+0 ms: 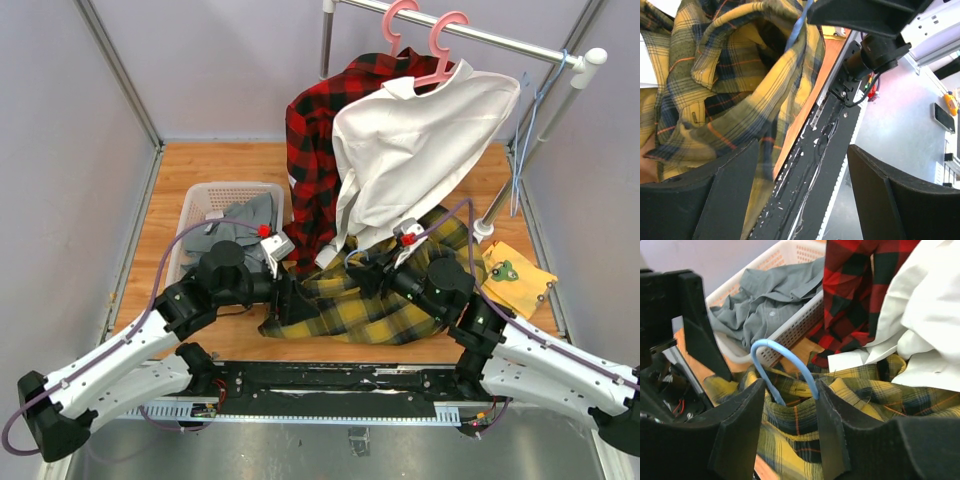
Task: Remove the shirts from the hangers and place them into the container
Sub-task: Remove the shirt from the hanger.
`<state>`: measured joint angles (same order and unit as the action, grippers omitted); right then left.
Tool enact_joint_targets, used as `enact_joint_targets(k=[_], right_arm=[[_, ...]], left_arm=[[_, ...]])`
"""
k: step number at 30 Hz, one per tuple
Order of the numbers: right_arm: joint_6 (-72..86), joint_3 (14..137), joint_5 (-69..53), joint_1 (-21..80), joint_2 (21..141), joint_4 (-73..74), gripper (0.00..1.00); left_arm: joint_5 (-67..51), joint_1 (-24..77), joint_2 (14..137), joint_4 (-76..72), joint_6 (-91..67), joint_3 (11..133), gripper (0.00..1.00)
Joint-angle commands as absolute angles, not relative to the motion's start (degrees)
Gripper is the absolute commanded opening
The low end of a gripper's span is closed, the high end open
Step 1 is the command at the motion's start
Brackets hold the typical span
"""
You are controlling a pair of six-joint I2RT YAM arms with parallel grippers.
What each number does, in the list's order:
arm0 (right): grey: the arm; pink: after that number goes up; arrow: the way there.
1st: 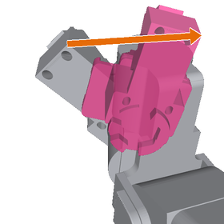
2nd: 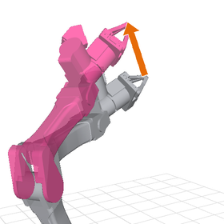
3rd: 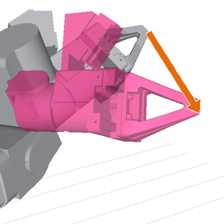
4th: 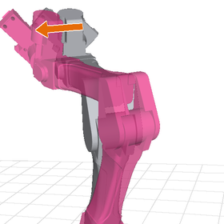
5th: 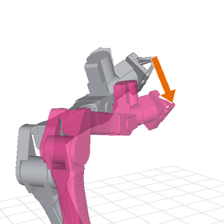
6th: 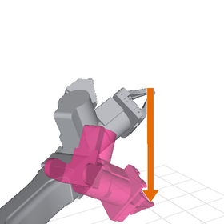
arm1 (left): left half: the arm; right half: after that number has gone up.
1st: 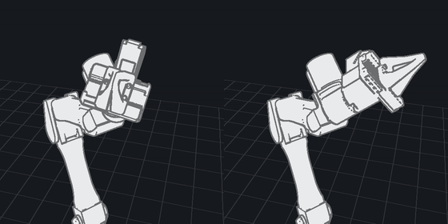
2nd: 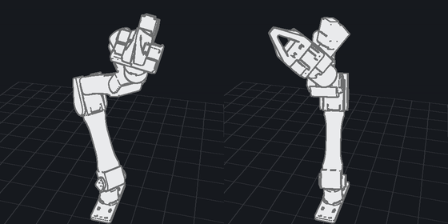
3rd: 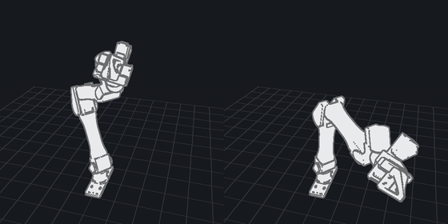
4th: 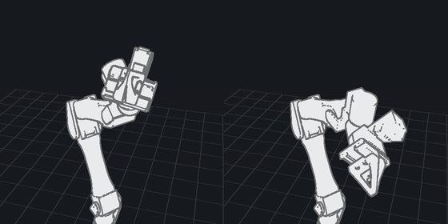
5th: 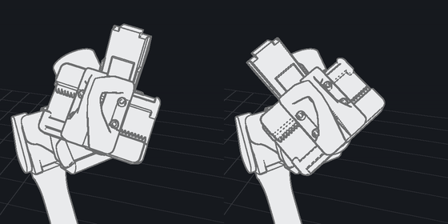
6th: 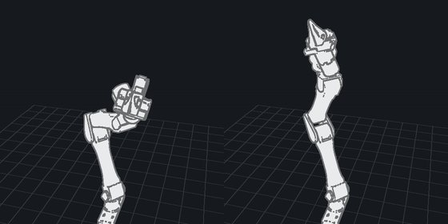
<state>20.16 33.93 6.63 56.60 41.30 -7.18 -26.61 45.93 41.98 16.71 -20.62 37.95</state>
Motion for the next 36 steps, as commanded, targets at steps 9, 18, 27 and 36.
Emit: enact_joint_targets(k=[9, 18, 27, 36], right_arm=[[18.3, 36.2, 3.2, 57.0, 41.6, -8.1, 0.01], [16.7, 38.9, 4.0, 57.0, 45.9, -2.3, 0.17], [19.5, 42.2, 14.0, 57.0, 47.9, 6.8, 0.23], [20.0, 41.0, 17.4, 57.0, 44.6, 8.0, 0.24]], left_arm=[[-22.1, 46.8, 47.3, 12.5, -21.8, 37.2, 0.75], [-17.8, 46.8, 50.8, 3.0, -27.2, 34.1, 0.76], [-5.0, 47.3, 65.8, -1.1, -35.7, 38.5, 0.61], [3.0, 48.8, 73.9, -1.5, -40.8, 41.0, 0.57]])
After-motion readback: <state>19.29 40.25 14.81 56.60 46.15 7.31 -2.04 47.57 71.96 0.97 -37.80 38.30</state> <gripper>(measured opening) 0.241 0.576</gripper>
